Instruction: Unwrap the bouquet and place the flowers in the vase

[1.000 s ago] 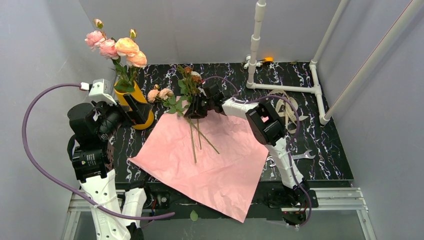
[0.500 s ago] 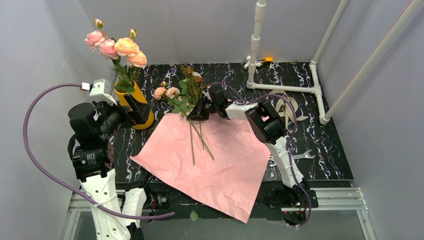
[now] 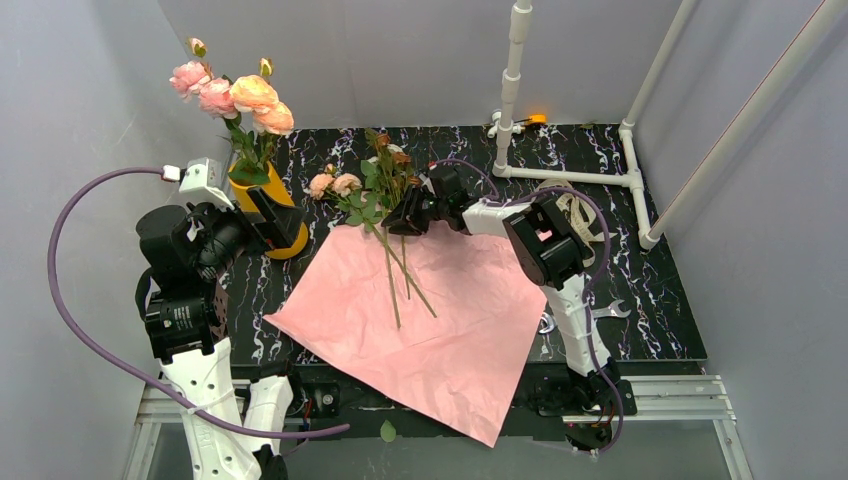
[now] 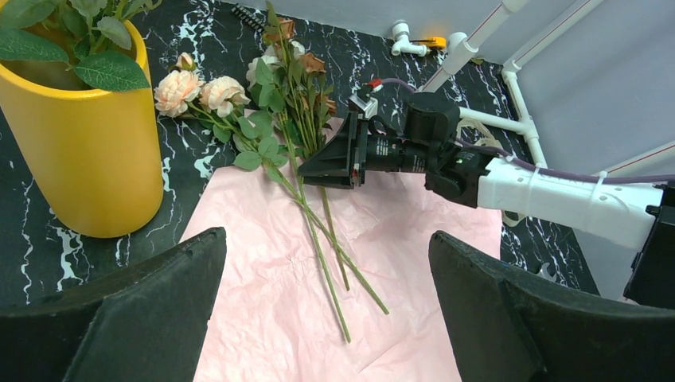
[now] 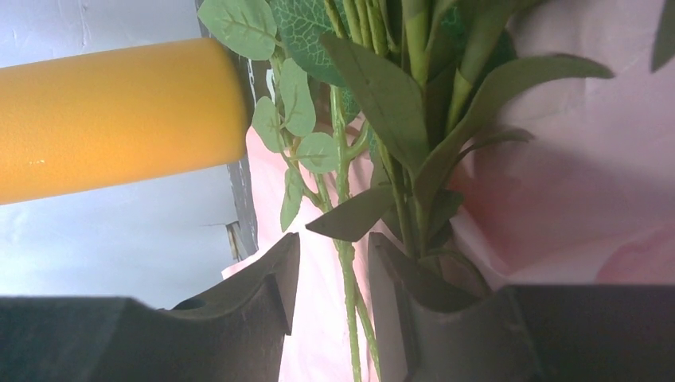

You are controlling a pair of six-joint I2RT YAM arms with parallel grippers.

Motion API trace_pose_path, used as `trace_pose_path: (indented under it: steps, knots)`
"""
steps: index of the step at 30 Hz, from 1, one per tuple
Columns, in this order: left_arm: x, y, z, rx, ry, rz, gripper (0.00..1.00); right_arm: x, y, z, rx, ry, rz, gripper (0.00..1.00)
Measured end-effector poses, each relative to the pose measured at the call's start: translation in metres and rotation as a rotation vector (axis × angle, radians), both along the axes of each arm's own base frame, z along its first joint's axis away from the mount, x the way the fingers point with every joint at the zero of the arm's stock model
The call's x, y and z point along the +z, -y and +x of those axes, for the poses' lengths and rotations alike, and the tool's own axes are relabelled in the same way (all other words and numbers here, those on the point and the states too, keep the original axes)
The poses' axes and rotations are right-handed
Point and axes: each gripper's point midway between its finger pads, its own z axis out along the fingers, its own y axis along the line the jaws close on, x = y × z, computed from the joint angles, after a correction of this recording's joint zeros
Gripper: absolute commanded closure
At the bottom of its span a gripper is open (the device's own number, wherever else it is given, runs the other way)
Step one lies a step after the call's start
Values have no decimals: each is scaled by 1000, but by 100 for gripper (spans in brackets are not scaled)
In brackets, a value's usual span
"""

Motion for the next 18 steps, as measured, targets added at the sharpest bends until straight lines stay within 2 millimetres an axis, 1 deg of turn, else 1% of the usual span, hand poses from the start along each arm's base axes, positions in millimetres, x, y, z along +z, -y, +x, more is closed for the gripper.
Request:
trace_pose_path:
  steps: [7,8,10,11,12,14,17,18]
  knots:
    - [0,0,0,-2,-2,-1,2,-12,-7,4,-3,-40,21,61]
    - [-1,0,1,-2,-3,-2,2,-13,-9,5,-3,-41,26,64]
    - [-4,0,2,-2,-8,-3,2,-14,-12,6,-6,-44,39,73]
    - [-5,0,3,-3,-12,-4,2,-15,-13,7,-6,-45,47,75]
    - [-7,0,4,-3,-16,-5,2,-16,-14,8,-8,-48,53,76]
    - [-10,-1,5,-3,-25,-7,2,-18,-15,8,-12,-61,69,75]
    - [-11,-1,7,-3,-31,-8,2,-15,-17,9,-12,-67,88,64]
    - [-11,-1,7,-3,-31,-8,2,-14,-18,9,-12,-68,93,63]
